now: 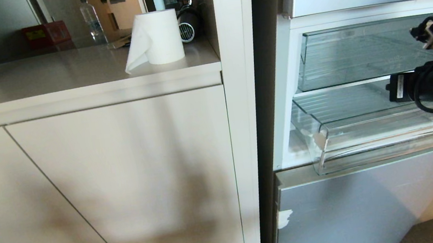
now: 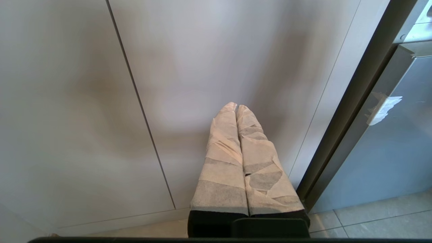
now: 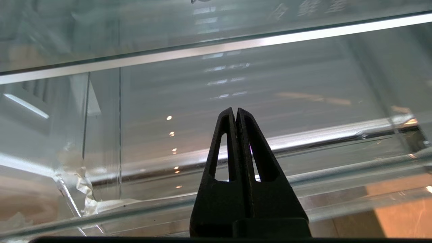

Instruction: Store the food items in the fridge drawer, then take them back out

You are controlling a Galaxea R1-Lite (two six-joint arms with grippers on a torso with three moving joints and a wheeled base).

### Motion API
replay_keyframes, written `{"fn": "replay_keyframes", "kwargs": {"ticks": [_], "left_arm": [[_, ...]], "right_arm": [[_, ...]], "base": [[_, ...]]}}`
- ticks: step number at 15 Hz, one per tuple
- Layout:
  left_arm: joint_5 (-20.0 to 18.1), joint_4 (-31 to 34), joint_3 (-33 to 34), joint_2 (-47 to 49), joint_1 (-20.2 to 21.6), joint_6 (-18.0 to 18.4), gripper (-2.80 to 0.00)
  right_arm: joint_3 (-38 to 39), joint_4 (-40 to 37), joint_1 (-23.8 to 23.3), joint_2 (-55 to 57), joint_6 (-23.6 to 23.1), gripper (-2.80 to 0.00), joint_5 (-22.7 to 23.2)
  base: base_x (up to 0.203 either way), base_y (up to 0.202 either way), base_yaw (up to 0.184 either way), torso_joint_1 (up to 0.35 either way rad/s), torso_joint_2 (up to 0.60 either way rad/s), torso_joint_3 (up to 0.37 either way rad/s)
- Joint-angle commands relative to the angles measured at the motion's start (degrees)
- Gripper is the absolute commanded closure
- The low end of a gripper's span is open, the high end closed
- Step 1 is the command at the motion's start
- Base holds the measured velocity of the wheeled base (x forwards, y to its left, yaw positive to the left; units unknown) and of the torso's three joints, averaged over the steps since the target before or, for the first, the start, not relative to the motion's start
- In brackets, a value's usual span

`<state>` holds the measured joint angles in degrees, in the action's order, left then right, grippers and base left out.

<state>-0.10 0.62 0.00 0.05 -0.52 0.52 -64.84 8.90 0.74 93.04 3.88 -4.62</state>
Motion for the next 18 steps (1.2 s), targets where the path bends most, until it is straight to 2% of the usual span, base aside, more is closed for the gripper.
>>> {"fn": "replay_keyframes", "kwargs": {"ticks": [1, 4, 6, 7, 13, 18], "left_arm": [[0.01, -0.01, 0.0, 0.04, 0.0, 0.0, 0.0], [0.01, -0.01, 0.0, 0.04, 0.0, 0.0, 0.0], [0.01, -0.01, 0.0, 0.04, 0.0, 0.0, 0.0], [0.01, -0.01, 0.0, 0.03, 0.0, 0.0, 0.0], [0.01, -0.01, 0.0, 0.04, 0.0, 0.0, 0.0], [0.01, -0.01, 0.0, 0.04, 0.0, 0.0, 0.0]], "right_arm": [[-5.73, -6.7, -1.03, 4.28, 0.01, 0.0, 1.42], [-15.49, -21.36, -3.39, 7.17, -0.25, 0.0, 4.78], [-19.02, -30.81, -4.79, 7.76, -2.69, 0.0, 5.31], [-19.68, -33.15, -5.49, 7.85, -3.82, 0.0, 5.39], [-19.17, -36.09, -8.36, 6.89, -4.3, 0.0, 6.15], [-19.05, -46.46, -12.28, -0.99, -6.67, 0.0, 8.4]], "base": [[0.0, 0.0, 0.0, 0.0, 0.0, 0.0], [0.0, 0.0, 0.0, 0.0, 0.0, 0.0], [0.0, 0.0, 0.0, 0.0, 0.0, 0.0], [0.0, 0.0, 0.0, 0.0, 0.0, 0.0], [0.0, 0.0, 0.0, 0.0, 0.0, 0.0], [0.0, 0.0, 0.0, 0.0, 0.0, 0.0]]}}
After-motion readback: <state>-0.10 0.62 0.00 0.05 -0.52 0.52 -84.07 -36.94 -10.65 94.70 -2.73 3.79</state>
